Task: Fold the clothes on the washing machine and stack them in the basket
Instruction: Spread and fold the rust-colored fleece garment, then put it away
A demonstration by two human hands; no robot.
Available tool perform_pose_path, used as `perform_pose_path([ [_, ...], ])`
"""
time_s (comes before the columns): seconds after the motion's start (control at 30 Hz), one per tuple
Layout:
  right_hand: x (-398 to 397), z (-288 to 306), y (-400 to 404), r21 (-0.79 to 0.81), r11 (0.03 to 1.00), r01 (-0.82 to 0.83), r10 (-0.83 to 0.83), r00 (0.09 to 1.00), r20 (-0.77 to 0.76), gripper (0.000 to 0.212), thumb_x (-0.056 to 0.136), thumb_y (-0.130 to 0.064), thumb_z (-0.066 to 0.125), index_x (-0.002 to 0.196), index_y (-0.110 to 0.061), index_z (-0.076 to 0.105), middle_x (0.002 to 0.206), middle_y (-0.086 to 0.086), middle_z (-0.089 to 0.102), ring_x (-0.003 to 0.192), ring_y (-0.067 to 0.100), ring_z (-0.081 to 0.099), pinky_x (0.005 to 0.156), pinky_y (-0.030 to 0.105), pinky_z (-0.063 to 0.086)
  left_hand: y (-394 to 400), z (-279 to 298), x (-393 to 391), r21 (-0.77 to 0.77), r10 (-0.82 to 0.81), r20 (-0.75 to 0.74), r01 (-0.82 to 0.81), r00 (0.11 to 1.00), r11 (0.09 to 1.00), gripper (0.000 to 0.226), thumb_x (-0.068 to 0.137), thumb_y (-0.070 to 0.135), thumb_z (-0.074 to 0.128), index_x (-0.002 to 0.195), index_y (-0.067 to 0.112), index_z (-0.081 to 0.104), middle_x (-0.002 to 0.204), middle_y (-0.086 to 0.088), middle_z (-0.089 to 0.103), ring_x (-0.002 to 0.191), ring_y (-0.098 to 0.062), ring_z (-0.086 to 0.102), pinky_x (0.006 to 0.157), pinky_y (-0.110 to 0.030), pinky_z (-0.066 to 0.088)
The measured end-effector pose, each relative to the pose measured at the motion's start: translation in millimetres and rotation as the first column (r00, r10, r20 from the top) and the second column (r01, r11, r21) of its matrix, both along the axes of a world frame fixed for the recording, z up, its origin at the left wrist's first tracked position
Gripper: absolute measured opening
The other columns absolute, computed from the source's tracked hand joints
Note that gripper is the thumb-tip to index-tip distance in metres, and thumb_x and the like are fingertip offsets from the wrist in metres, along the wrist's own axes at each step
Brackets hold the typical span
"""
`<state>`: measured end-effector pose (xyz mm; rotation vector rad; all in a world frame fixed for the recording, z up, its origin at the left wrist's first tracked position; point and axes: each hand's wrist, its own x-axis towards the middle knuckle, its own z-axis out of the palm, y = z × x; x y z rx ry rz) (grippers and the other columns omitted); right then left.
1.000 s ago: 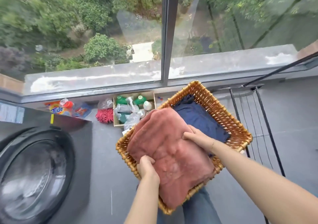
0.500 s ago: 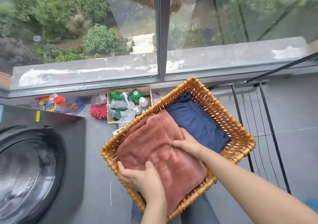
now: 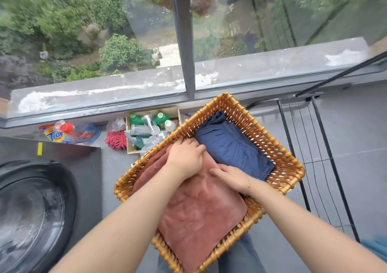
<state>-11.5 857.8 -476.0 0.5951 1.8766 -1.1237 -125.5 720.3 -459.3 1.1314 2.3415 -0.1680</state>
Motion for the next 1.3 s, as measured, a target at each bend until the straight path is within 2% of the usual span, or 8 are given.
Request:
perform_pose_path([
  [0.2,3,3,-9,0.134,0.988,0.074,-0.063,0.994,-0.088,0.063,0.099,-0.054,0.028,0.149,-0.015,0.031,0.152,0.007,0.037,0.138,0.023,0.036,0.112,0.035,0.027,-14,-18,13,0.008,0.02,-0.122,-0.019,0.992,1.0,0.067,0.09,0.045,0.006,0.112,0.024,0.066,0.112,-0.003,0.065,0.107,-0.026,0.055,0.117,-0.039,0.016],
  [0.33,17,7,-32,0.204,0.976,0.08,-0.06,0.993,-0.101,0.059,0.099,-0.049,0.034,0.147,-0.015,0.029,0.149,0.011,0.038,0.134,0.028,0.039,0.109,0.041,0.034,-15,-35,16,0.107,0.028,-0.223,-0.004,0.974,0.994,0.043,0.094,0.039,0.03,0.085,0.019,0.067,0.086,-0.005,0.065,0.084,-0.027,0.061,0.108,-0.041,0.029],
  [0.53,32,37,-21,0.378,0.917,-0.131,0.144,0.989,-0.008,0.075,0.076,-0.061,0.058,0.136,-0.021,0.037,0.136,0.002,0.047,0.125,0.023,0.047,0.095,0.038,0.045,-35,-18,22,0.345,0.076,-0.085,-0.042,0.993,0.938,0.043,0.096,0.034,0.033,0.122,0.014,0.059,0.129,-0.005,0.057,0.123,-0.026,0.052,0.112,-0.04,0.025],
  [0.63,38,39,-13,0.267,0.924,-0.273,0.253,0.961,0.108,0.12,0.064,-0.074,0.065,0.153,-0.018,0.007,0.152,0.005,0.03,0.136,0.023,0.038,0.105,0.04,0.04,-72,0,41,0.443,0.016,-0.041,0.004,0.999,0.896,0.04,0.097,0.033,0.037,0.131,0.021,0.055,0.141,0.001,0.049,0.135,-0.019,0.041,0.116,-0.046,0.021],
  [0.73,42,32,-26,0.186,0.921,-0.343,0.313,0.934,0.173,0.14,0.059,-0.074,0.071,0.151,-0.016,-0.016,0.158,0.008,0.015,0.14,0.026,0.031,0.109,0.043,0.036,-103,-9,56,0.29,0.074,0.029,-0.079,0.997,0.954,0.048,0.098,0.048,0.029,0.143,0.037,0.038,0.156,0.008,0.028,0.145,-0.014,0.022,0.118,-0.05,0.004],
  [0.93,37,9,-26,0.258,0.936,-0.239,0.195,0.963,0.184,0.104,0.062,-0.049,0.084,0.137,-0.011,0.024,0.141,0.01,0.037,0.128,0.027,0.045,0.1,0.039,0.043,-102,-39,40,0.183,0.143,0.232,-0.187,0.962,0.965,0.064,0.087,0.065,0.021,0.146,0.051,-0.002,0.158,0.019,-0.016,0.147,-0.005,-0.008,0.117,-0.038,-0.012],
  [1.1,30,16,-27,0.267,0.952,-0.147,0.072,0.959,0.272,0.099,0.066,-0.028,0.085,0.142,-0.015,0.022,0.144,0.008,0.036,0.132,0.028,0.042,0.104,0.039,0.041,-97,-26,45,0.159,0.112,0.229,-0.151,0.967,0.976,0.077,0.084,0.073,0.02,0.147,0.044,-0.012,0.156,0.012,-0.028,0.144,-0.009,-0.023,0.117,-0.05,-0.013],
  [1.3,54,43,-65,0.334,0.916,0.221,-0.174,0.971,-0.167,0.09,0.08,-0.011,0.058,0.154,-0.023,0.009,0.162,-0.003,0.003,0.146,0.021,0.014,0.115,0.039,0.024,-115,-4,53,0.01,-0.034,0.339,0.033,0.94,0.999,0.127,0.059,0.087,0.055,0.144,0.04,-0.027,0.147,0.006,-0.046,0.136,-0.018,-0.042,0.108,-0.054,-0.023],
])
